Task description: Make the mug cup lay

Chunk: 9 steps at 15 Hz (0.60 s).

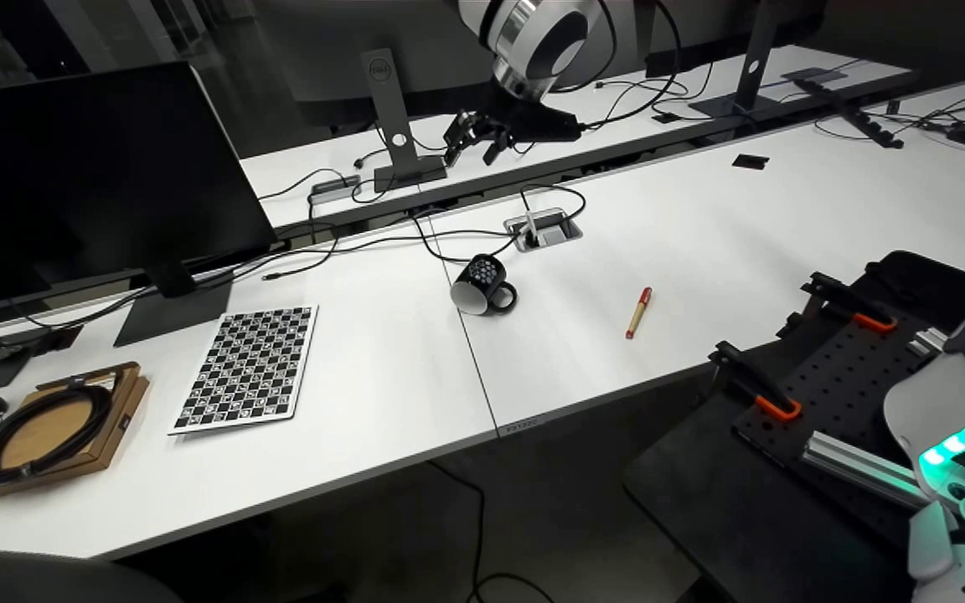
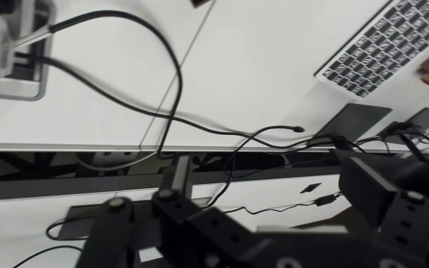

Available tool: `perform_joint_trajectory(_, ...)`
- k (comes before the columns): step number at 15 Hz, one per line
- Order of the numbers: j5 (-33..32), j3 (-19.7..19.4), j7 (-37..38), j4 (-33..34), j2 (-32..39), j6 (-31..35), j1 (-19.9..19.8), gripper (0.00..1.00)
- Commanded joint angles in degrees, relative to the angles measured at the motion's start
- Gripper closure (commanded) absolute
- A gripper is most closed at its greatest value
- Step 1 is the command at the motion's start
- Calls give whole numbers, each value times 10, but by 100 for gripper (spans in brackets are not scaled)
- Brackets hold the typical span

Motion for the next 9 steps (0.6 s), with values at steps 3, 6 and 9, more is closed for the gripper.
perform_joint_trajectory(3, 18, 13, 0, 0, -3, -21, -9, 0)
perform_joint_trajectory(6, 20, 14, 0, 0, -3, -23, -12, 0)
perform_joint_trajectory(9, 21, 15, 0, 0, -3, -24, -13, 0)
